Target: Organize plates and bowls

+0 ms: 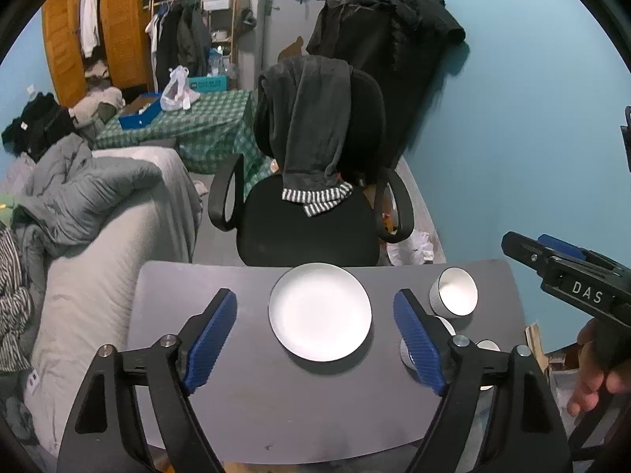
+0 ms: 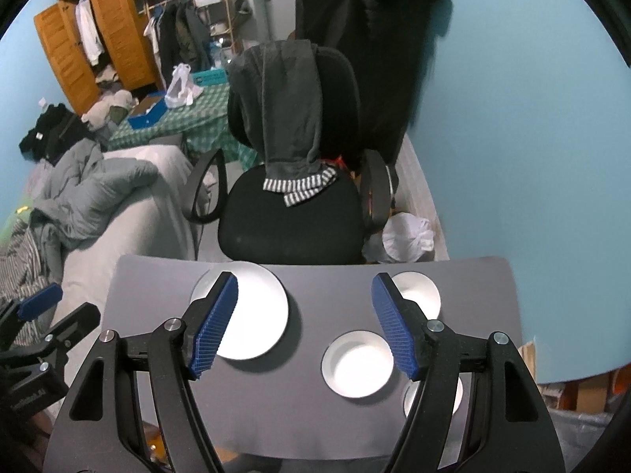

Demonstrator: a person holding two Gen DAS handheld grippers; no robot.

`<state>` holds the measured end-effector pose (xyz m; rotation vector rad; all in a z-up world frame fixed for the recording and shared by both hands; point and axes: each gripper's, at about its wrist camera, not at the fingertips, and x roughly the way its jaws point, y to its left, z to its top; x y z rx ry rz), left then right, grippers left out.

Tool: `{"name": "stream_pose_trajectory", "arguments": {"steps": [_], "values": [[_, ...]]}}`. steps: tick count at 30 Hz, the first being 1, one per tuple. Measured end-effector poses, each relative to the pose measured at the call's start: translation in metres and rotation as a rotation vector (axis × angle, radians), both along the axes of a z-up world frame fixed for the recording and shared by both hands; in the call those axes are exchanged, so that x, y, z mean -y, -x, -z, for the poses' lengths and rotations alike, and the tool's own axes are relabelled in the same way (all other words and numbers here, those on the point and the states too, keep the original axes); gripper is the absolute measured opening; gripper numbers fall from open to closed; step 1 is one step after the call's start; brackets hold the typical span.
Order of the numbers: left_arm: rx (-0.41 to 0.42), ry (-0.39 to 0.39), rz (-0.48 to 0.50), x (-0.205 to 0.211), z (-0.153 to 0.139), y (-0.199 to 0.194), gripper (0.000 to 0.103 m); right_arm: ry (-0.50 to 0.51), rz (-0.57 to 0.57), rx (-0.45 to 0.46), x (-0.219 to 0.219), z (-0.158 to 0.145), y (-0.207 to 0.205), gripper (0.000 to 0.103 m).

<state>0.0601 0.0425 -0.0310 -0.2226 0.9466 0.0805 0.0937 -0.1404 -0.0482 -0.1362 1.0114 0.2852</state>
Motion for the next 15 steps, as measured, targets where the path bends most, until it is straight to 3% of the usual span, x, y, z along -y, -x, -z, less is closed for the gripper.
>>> {"name": "stream_pose_trajectory", "arguments": {"steps": [5,15], "values": [[0.018,-0.014,0.015,0.003,-0.009,0.01,0.086,0.001,0.021,0.028,0.003,-0.011,0.012,0.07],[0.027,0.035,0.036,0.004,-0.015,0.023,0.086,0.004,0.078,0.049,0.015,-0.021,0.034,0.07]]}}
